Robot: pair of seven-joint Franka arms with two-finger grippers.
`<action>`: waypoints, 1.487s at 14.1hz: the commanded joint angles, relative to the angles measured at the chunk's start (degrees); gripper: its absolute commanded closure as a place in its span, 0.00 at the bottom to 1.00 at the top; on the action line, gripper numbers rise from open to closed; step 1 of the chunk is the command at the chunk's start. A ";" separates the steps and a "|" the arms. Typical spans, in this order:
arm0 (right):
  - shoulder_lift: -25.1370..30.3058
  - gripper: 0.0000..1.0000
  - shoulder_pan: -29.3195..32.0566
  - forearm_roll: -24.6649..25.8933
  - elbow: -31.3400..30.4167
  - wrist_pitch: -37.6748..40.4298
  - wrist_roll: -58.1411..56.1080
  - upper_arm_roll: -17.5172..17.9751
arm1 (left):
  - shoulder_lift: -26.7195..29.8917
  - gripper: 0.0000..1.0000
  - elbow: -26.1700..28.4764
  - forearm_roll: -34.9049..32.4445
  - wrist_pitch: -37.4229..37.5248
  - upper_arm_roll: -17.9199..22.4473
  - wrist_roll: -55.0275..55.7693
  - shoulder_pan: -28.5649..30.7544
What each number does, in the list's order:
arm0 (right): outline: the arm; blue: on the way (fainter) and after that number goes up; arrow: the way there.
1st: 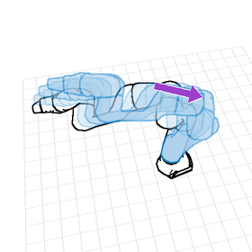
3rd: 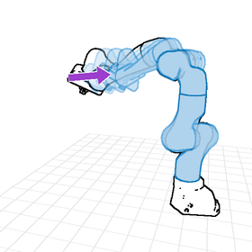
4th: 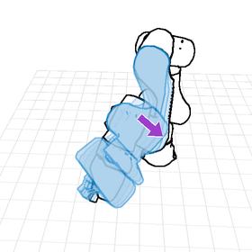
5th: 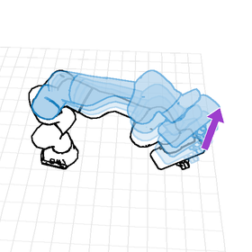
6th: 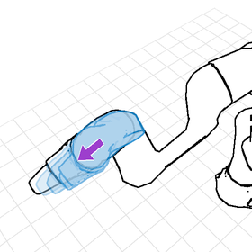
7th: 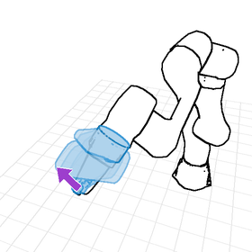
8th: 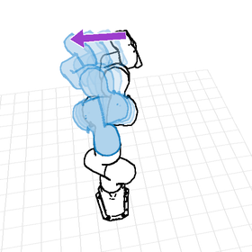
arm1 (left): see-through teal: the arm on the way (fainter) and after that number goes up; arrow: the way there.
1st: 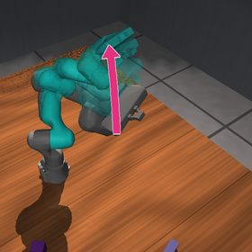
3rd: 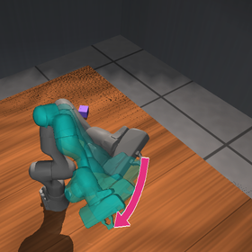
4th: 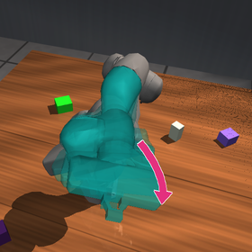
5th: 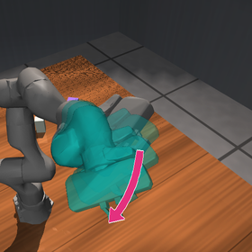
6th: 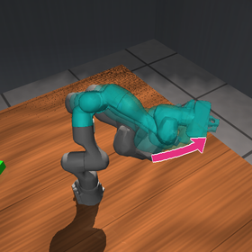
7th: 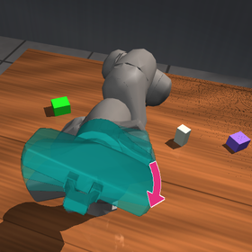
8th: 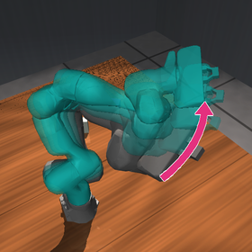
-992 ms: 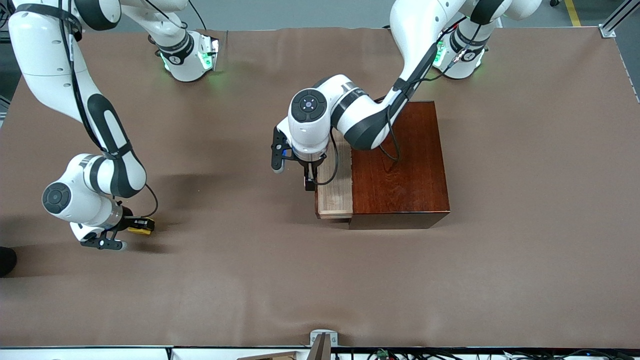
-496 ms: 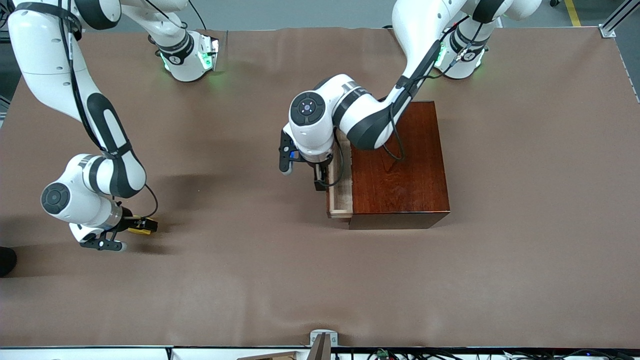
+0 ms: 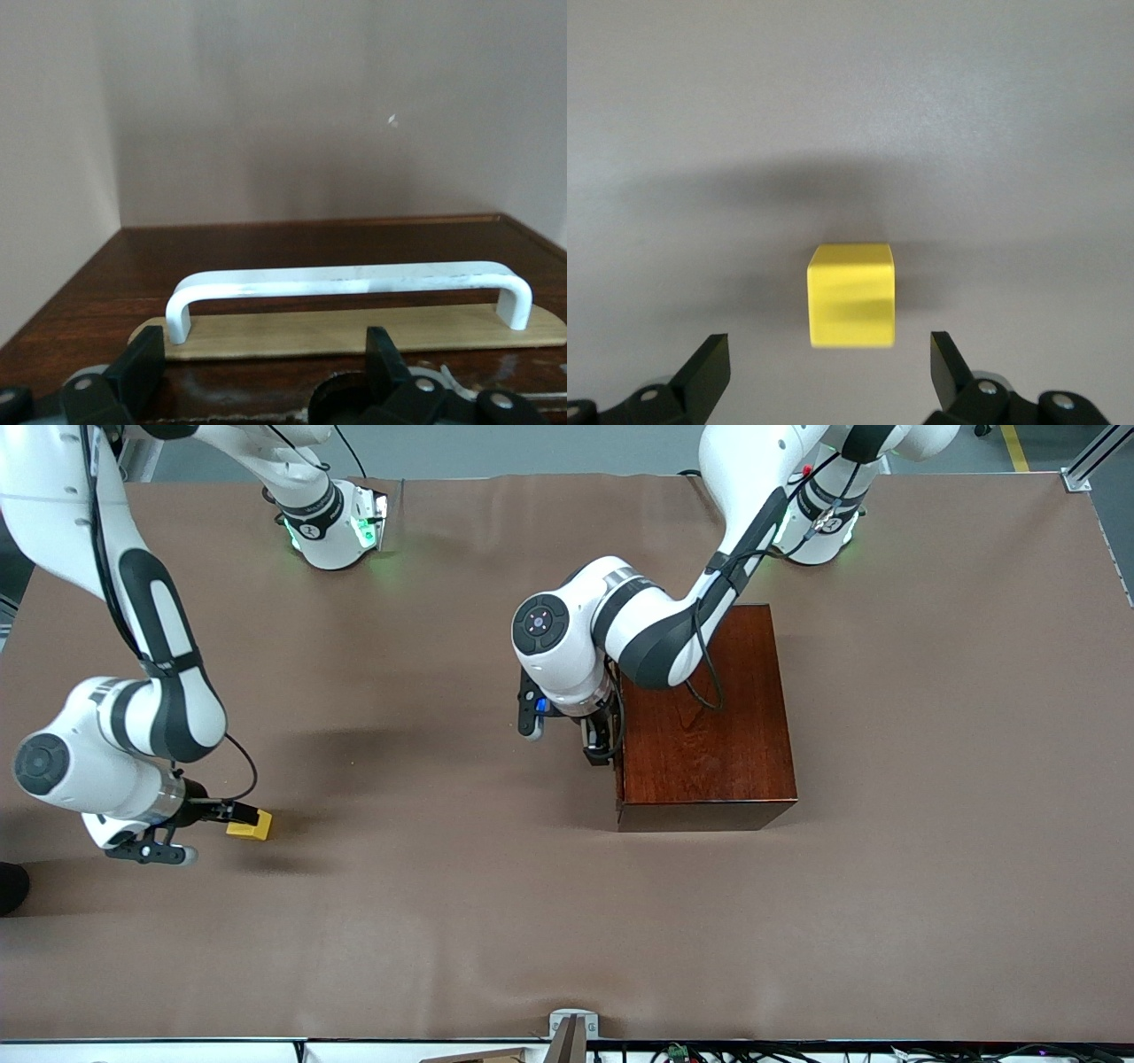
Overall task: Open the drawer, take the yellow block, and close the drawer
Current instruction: 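Lower the yellow block onto the table and open the right gripper, then raise the left gripper off the closed drawer handle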
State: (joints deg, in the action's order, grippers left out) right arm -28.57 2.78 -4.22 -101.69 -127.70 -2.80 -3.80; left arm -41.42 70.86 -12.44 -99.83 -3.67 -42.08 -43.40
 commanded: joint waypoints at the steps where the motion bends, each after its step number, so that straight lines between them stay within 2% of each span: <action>1: 5.79 0.00 0.47 2.19 -1.32 5.60 0.52 0.46 | 1.43 0.00 1.56 -2.15 2.18 0.50 -0.28 -0.11; 4: 10.89 0.00 -0.23 2.20 -1.32 12.63 0.78 0.63 | 1.08 0.00 1.56 -2.16 2.18 0.50 -0.28 -0.02; 6: 14.49 0.00 -1.81 4.82 -1.23 16.33 0.95 0.63 | 1.07 0.00 1.30 -1.72 0.96 0.50 0.94 -0.28; 9: 19.33 0.00 -1.99 5.54 -0.97 21.95 1.22 0.81 | 1.78 0.00 1.03 -0.93 -7.73 -0.63 10.31 -0.20; 11: 22.67 0.00 -1.99 5.54 -0.53 25.64 1.31 0.90 | 4.05 0.00 0.94 -0.75 -9.15 -0.73 18.67 -0.20; 13: 24.96 0.00 -1.91 5.19 1.31 29.86 1.48 0.90 | 7.21 0.00 1.12 2.40 -9.16 -0.29 24.83 0.33; 15: 27.50 0.00 -1.99 4.92 2.20 32.76 1.92 0.98 | 11.51 0.00 1.56 4.34 -7.59 0.33 28.36 1.38; 17: 29.54 0.00 -2.08 4.92 2.37 35.49 3.14 1.34 | 15.38 0.00 1.65 4.44 -2.24 0.24 28.37 4.89; 21: 28.84 0.00 -2.26 5.01 10.71 45.24 4.29 2.30 | 22.07 0.00 1.56 4.35 4.63 0.33 28.72 12.00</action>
State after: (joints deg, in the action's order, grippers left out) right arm 0.59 0.70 0.26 -94.94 -86.21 0.01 -1.92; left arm -23.01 70.34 -9.04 -97.28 -3.17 -13.99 -34.12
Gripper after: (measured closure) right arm 0.000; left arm 0.000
